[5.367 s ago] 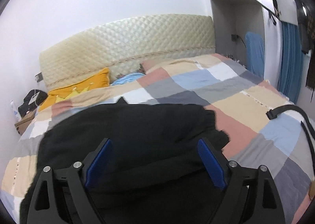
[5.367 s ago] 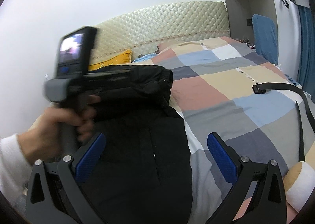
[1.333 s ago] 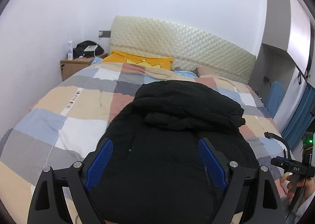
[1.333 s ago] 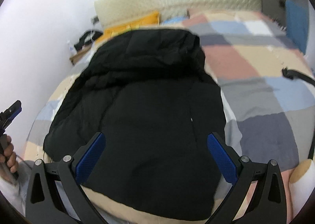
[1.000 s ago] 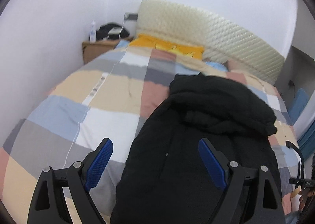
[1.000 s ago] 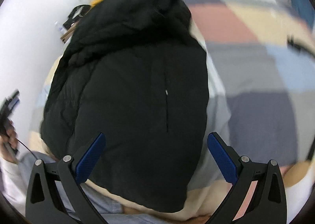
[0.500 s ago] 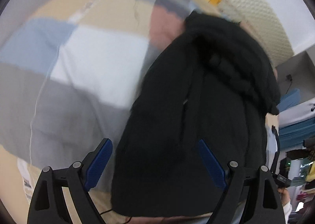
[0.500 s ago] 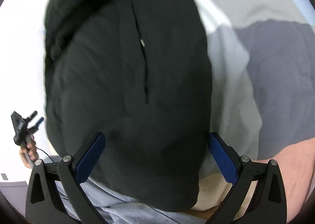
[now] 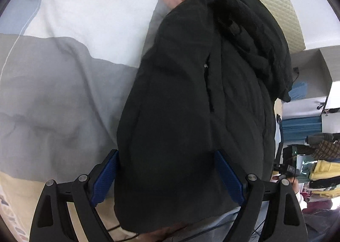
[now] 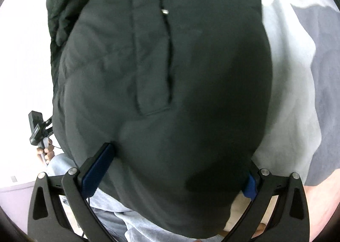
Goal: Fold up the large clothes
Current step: 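Close both grippers on the jacket hem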
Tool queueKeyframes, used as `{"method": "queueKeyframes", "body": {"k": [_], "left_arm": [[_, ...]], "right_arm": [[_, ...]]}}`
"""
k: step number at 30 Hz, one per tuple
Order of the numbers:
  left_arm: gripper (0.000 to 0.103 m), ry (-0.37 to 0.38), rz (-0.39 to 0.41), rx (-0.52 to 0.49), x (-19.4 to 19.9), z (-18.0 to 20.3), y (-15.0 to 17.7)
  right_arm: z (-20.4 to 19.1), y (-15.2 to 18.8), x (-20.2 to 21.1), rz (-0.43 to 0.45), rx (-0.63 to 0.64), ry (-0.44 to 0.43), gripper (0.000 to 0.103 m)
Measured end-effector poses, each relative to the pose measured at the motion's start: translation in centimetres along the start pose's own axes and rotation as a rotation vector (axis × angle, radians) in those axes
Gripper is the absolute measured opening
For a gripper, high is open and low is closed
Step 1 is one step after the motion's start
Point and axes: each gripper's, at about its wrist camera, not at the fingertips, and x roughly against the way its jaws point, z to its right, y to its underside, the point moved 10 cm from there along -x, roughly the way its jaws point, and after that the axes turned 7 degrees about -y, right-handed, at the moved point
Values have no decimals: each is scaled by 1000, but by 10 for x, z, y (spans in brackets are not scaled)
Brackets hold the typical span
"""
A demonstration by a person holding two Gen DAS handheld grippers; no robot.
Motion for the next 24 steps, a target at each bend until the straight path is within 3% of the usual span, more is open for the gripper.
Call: {"method": "queueKeyframes", "body": {"k": [6,12,17,24], "left_arm": [[89,13,-37,-12,-10,5,-3],[89,1,-47,-76,-9,15,-1],[80,-49,-85,-61,-14,23,-3],[71,-77,-83,-50,-9,33,-5]], "right_arm": [[-31,1,15,64,103,-48,100],[-25,-4,10,84,92,15,84],[-16,-5,10,80,97,59,74],[-33,0,10,88,226,141,72]]}}
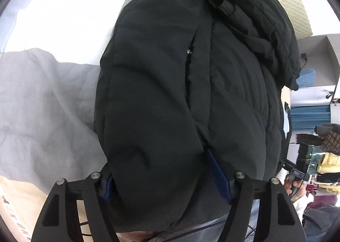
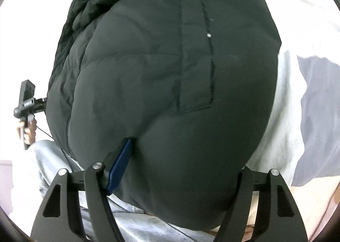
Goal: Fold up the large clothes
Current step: 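Close both grippers on the jacket hem, then lift the hem with both grippers and fold it toward the collar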
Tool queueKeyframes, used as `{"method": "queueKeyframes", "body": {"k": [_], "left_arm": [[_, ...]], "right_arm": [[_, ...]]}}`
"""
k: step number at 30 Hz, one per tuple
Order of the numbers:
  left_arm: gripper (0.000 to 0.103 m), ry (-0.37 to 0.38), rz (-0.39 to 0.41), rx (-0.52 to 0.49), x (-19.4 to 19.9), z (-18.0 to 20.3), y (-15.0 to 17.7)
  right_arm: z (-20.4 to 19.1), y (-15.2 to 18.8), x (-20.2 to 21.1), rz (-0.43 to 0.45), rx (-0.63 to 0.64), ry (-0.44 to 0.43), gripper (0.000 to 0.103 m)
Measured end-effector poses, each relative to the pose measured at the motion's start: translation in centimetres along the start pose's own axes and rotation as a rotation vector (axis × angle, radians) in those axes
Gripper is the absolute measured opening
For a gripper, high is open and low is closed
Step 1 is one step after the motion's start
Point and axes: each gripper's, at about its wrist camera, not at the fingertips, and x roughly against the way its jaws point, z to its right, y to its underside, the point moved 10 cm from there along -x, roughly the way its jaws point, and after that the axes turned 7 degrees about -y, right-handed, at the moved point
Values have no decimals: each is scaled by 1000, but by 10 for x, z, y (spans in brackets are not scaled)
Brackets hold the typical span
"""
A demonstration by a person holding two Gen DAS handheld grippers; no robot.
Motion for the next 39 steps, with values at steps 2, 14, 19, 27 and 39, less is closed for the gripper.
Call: {"method": "queueKeyframes", "body": {"k": [2,14,19,27,39], "left_arm": [[68,6,5,16,-1,-1,0],[54,-53,14,-17,-1,3,-1],[46,-88,11,-91,-3,26,-3],[16,-111,19,-107,10,38,-11],[7,-93,152,-39,48,27,-5]], "right_arm": [[-1,1,0,3,17,20,72],[-6,1,-1,16,36,40,53],[-15,-3,7,64,79,18,26],[-21,-12,29,294,-10,-19,21],[-29,-13,56,385,28,1,9]]}}
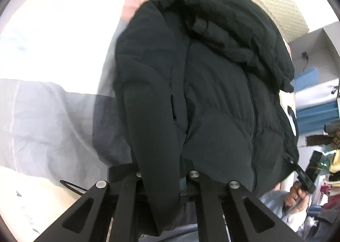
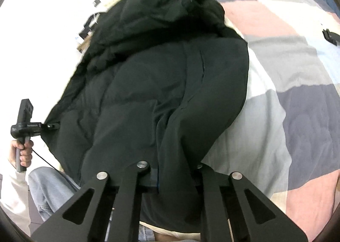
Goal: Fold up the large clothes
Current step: 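Lift the hem with both grippers and fold it toward the collar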
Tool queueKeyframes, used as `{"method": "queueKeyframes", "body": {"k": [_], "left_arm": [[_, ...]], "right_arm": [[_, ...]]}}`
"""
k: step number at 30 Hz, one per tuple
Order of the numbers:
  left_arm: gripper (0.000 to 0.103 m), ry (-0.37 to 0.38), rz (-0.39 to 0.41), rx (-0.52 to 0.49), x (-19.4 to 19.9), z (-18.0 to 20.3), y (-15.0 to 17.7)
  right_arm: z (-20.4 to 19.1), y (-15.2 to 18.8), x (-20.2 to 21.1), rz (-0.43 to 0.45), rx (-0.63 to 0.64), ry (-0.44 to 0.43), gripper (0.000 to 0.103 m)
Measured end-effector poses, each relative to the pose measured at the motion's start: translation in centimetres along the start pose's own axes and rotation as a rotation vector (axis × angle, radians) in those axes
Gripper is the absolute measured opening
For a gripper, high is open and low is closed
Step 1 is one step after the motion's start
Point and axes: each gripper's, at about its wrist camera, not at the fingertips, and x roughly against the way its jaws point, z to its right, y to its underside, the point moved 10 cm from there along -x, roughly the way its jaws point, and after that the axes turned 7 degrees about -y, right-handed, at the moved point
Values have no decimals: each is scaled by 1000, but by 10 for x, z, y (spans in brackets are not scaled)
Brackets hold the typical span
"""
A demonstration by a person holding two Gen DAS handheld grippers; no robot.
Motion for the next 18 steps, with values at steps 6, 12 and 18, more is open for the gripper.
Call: {"method": "queueKeyframes", "body": {"k": [6,12,18], "left_arm": [[5,42,97,-75,45,30,-3],[5,113,148,-95,107,39,-6],[5,162,204,-105,162,44,7]], "right_arm": [[-10,-16,40,113,-2,-85,7],[-19,-34,81,215,-36,-155,7],[-42,-45,131,315,-21,-210,7]]}}
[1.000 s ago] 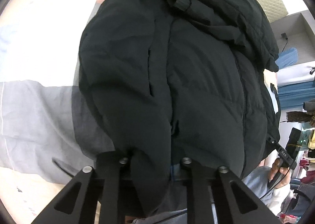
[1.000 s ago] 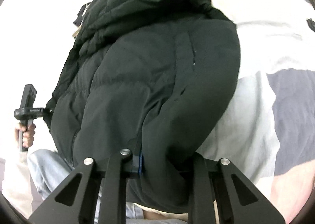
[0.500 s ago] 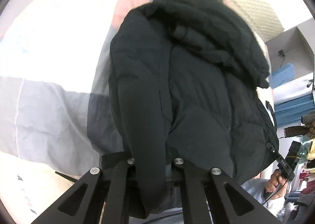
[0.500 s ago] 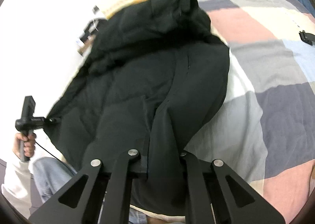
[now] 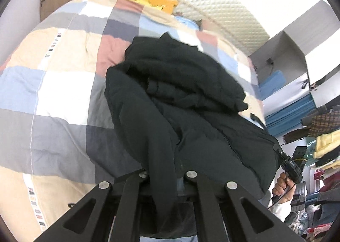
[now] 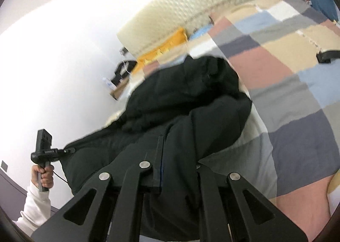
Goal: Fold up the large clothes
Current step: 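Lift the hem with both grippers and fold it toward the collar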
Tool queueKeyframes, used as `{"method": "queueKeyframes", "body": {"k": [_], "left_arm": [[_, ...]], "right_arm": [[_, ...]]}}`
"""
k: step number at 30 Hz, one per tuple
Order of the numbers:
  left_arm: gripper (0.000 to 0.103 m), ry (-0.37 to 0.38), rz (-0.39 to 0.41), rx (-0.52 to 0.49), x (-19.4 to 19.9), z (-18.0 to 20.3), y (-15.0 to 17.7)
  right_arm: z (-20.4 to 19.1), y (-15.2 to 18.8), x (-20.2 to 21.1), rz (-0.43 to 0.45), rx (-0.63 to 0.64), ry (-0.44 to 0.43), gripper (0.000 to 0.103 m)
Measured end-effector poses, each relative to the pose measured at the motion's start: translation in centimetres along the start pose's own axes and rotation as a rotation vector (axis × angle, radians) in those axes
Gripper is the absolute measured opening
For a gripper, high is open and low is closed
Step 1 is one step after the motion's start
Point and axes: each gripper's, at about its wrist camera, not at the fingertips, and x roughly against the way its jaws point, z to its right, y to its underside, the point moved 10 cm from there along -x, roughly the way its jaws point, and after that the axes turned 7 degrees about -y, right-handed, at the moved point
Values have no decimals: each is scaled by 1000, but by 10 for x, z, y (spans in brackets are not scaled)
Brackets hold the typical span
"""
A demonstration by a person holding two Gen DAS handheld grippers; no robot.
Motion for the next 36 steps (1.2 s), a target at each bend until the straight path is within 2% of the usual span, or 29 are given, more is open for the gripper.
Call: {"method": "queueKeyframes", "body": {"k": [5,9,14,17,29,33,36], "left_arm": [[5,45,42,12,44,10,14],[5,115,76,0,78,15,27],[5,152,120,1,110,26,47],[5,156,154,-12,125,33,51],[6,70,245,-65,113,51,-8],[6,28,273,-80,100,57,-42],[6,13,275,-52,82,57,-69]], "right_arm": [[-32,-5,40,53,40,-32,7],[-55,-5,74,94,78,-55,7],[-83,3,109,153,93,-101,7],[-93,-4,118,187,91,-99,8],[-75,-67,89,249,88,44,9],[-65,-91,69,261,95,98,9],[-50,-108,48,262,81,127,9]]}}
